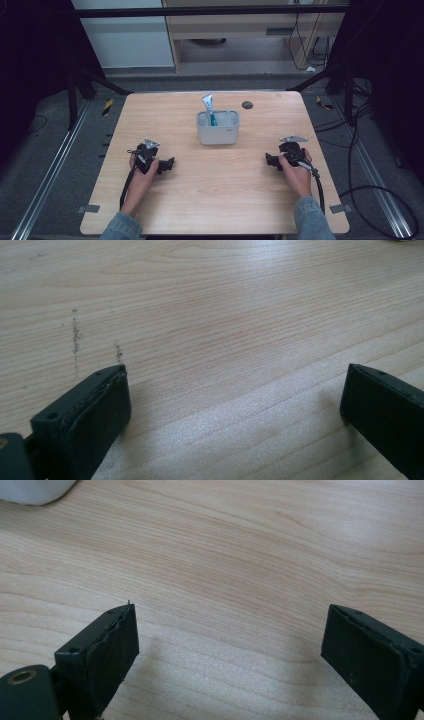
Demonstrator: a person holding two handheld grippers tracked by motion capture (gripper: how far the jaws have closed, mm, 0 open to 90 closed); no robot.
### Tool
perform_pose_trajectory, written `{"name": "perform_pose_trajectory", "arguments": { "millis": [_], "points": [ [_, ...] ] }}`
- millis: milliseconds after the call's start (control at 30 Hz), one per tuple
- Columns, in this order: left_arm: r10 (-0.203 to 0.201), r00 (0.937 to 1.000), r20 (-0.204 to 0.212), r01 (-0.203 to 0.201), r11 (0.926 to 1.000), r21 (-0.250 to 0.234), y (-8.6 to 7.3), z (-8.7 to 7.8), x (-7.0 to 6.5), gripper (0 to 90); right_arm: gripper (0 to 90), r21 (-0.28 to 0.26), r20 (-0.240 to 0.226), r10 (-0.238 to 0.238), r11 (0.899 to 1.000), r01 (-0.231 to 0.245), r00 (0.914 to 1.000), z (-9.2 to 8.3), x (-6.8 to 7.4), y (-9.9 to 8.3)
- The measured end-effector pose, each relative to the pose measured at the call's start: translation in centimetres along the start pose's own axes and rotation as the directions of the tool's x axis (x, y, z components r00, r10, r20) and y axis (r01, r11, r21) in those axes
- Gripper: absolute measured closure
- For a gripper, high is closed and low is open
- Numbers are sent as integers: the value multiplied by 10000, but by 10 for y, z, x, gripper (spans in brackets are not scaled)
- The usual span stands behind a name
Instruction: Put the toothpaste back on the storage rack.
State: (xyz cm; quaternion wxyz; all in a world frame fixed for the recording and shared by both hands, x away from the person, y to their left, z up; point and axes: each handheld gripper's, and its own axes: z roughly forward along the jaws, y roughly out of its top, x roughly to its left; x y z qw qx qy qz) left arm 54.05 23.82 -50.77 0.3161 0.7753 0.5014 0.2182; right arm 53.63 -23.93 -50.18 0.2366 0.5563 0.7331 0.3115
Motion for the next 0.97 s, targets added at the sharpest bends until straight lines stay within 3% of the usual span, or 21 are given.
{"name": "perform_pose_trajectory", "arguments": {
  "millis": [400, 733, 967],
  "points": [
    [-4, 10000, -1, 4, 10000, -3, 0, 0, 0, 0, 80, -317, 87, 279, 9991, -276, 9996, 4, 0, -9],
    [-1, 10000, -1, 1, 10000, -1, 0, 0, 0, 0, 34, -157, 215, 171, 9997, -168, 9996, 5, 4, -9],
    [7, 10000, -8, -7, 10000, -3, 0, 0, 0, 0, 3, -66, 526, 513, 9987, -510, 9973, 5, 4, -9]
  ]
}}
